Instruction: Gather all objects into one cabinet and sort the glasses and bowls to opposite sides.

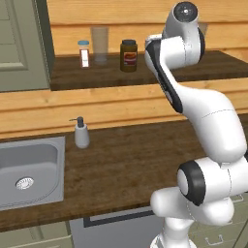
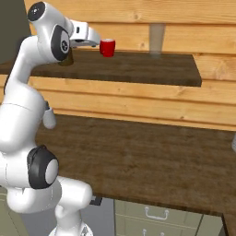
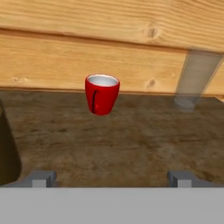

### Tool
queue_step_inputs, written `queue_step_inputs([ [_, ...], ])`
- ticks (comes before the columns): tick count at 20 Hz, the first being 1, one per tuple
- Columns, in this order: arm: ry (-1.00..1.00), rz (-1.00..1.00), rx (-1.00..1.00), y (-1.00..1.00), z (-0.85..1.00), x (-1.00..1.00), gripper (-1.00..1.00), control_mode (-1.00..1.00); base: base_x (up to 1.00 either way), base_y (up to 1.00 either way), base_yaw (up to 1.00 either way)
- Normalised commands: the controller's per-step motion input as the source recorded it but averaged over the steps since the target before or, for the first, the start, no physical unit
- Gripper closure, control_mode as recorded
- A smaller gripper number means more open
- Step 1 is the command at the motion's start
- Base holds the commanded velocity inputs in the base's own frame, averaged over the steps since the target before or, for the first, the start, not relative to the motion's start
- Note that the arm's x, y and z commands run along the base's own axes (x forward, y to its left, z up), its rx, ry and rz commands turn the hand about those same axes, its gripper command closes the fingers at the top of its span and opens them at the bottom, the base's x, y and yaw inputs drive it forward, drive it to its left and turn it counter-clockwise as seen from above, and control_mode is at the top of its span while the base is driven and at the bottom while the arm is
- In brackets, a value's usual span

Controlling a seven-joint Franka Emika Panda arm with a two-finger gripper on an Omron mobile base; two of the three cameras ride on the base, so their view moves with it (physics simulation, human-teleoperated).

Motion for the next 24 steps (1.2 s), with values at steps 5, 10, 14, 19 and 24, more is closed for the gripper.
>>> queue_step_inputs([
  [5, -0.05, -0.02, 0.0, 0.0, -0.09, 0.01, -1.0, -1.0, 0.0, 0.0, 0.0],
  [10, -0.1, 0.0, 0.0, 0.0, -0.27, 0.37, -1.0, -1.0, 0.0, 0.0, 0.0],
  [14, -0.01, 0.0, 0.02, 0.0, -0.1, 0.48, -1.0, -1.0, 0.0, 0.0, 0.0],
  [19, 0.0, 0.0, 0.09, 0.0, 0.0, 0.33, -1.0, -1.0, 0.0, 0.0, 0.0],
  [24, 0.0, 0.0, 0.06, 0.0, 0.0, 0.36, -1.0, -1.0, 0.0, 0.0, 0.0],
])
